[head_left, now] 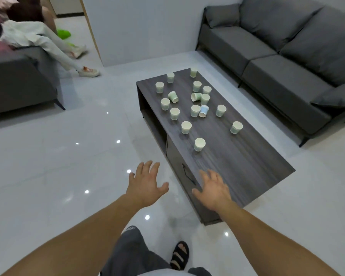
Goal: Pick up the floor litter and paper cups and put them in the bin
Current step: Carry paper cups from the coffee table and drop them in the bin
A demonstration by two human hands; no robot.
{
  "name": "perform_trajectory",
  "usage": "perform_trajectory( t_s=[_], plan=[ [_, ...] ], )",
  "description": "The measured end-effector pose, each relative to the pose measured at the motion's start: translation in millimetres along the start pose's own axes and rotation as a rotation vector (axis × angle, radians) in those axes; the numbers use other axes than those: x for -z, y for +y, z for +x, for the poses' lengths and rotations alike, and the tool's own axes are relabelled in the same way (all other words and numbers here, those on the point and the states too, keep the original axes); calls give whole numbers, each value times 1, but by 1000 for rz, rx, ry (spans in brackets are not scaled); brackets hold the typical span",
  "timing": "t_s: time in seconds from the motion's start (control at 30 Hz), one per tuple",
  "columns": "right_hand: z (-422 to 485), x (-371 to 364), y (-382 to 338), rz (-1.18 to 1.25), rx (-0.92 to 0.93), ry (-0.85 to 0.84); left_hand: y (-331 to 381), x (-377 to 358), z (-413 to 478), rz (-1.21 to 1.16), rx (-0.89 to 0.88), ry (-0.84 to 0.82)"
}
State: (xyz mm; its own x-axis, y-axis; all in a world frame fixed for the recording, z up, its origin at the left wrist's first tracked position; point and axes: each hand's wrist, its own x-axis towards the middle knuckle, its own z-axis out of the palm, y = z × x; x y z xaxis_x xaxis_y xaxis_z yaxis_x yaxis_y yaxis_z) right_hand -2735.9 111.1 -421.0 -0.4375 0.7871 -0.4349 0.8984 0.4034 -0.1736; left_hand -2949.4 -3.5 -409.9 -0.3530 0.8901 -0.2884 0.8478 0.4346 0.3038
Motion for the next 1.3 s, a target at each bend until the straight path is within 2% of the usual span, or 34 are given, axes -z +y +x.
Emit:
perform_trajectory(
  t_s=[0.17,0.37,0.57,0.83,1.07,1.13,1.23,1.3],
  plan=[
    [84,23,-3,32,-74,-23,-11,16,94,4,-39,-62],
    [162,38,-6,95,-235,-41,-22,42,204,9,-165,-135],
    [236,40,4,188,-291,-46,-16,35,280,26,-222,-218],
    [372,-4,46,163,-266,-142,-11,-5,373,25,-143,-370],
    [444,-47,81,85,-128,-299,3,-54,464,37,-151,-460],
    [450,-43,78,178,-153,-315,8,-63,482,31,-155,-491],
    [462,-18,60,423,-249,-215,15,-67,496,-16,-209,-529],
    [468,5,44,537,-216,-150,19,-65,499,-102,-249,-516]
  ],
)
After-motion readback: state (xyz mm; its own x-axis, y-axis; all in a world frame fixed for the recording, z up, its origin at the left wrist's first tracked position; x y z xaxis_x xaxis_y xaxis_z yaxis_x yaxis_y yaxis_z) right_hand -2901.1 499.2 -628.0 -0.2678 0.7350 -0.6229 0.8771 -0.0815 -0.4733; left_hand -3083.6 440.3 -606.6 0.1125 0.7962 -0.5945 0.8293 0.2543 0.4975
